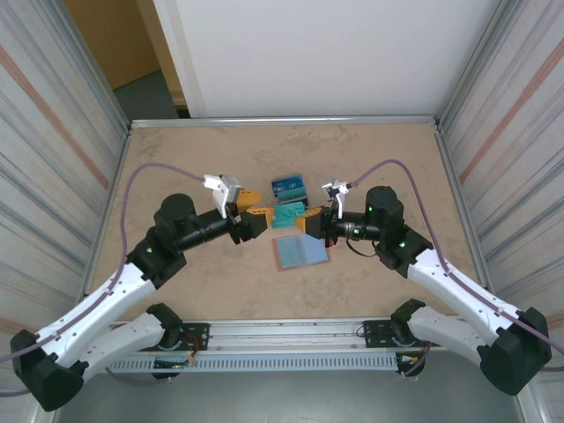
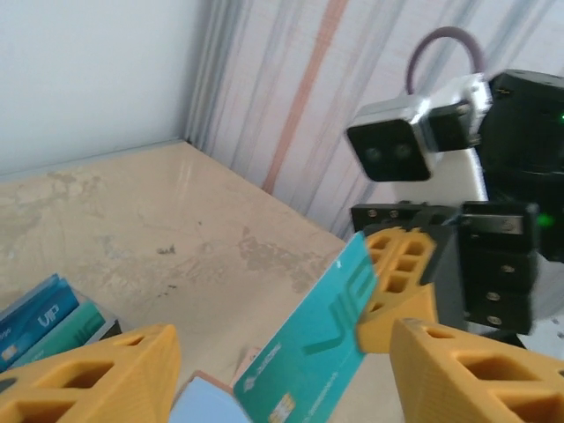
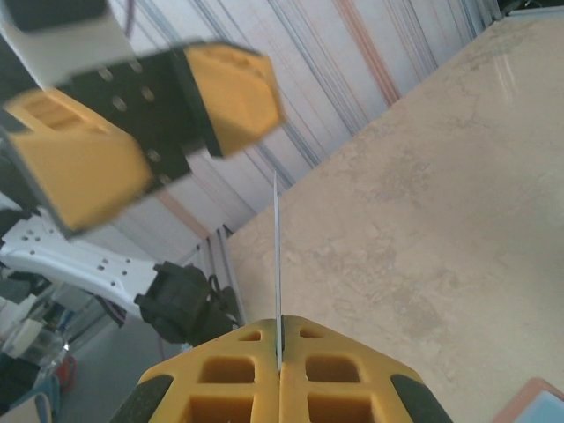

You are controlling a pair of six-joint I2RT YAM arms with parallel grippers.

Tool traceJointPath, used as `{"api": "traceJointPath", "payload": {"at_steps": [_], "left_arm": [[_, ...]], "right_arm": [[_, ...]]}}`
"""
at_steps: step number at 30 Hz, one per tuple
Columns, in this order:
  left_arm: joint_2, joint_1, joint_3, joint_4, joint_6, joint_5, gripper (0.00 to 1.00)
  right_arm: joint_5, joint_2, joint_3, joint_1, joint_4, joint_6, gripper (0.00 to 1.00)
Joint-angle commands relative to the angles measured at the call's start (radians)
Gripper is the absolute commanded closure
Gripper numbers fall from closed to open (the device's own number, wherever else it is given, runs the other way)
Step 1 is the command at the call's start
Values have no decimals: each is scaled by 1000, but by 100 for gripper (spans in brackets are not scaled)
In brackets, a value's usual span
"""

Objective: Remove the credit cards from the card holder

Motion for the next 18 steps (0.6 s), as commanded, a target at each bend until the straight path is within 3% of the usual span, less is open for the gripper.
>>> {"api": "traceJointPath", "payload": {"at_steps": [1,6,15,18], "left_arm": [[44,5,125,-306,245,122,34],[177,3,261,-468,363,225,38],[284,3,318,-485,415,300,46],[302,2,324,-493,422,335,60]], "right_arm": [[-31,-30,40,2,-123,-93,100],[-54,-32,51,14,-154,-120,100],[-66,-39,64,32,-176,-140,100],[-67,-40,66,34,-179,-143,100]]}}
